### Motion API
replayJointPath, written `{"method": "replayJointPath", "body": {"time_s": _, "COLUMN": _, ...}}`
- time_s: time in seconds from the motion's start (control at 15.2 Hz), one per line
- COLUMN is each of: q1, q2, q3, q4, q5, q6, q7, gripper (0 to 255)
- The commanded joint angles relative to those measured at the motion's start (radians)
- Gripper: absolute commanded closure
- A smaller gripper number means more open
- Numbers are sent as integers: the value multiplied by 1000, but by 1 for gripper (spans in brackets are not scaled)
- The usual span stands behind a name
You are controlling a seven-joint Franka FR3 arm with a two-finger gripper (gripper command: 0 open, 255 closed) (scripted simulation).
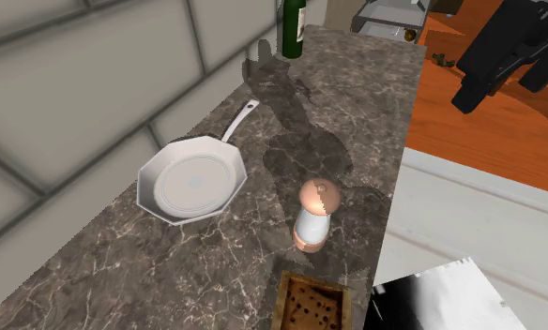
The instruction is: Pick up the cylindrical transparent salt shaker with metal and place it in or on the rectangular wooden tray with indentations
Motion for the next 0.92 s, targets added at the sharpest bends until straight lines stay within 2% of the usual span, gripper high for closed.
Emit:
{"method": "replayJointPath", "body": {"time_s": 0.0, "q1": 0, "q2": 0, "q3": 0, "q4": 0, "q5": 0, "q6": 0, "q7": 0, "gripper": 0}}
{"method": "replayJointPath", "body": {"time_s": 0.46, "q1": 34, "q2": -13, "q3": 188, "q4": -160, "q5": 27, "q6": 159, "q7": 211, "gripper": 0}}
{"method": "replayJointPath", "body": {"time_s": 0.86, "q1": 56, "q2": 67, "q3": 364, "q4": -233, "q5": 39, "q6": 304, "q7": 410, "gripper": 0}}
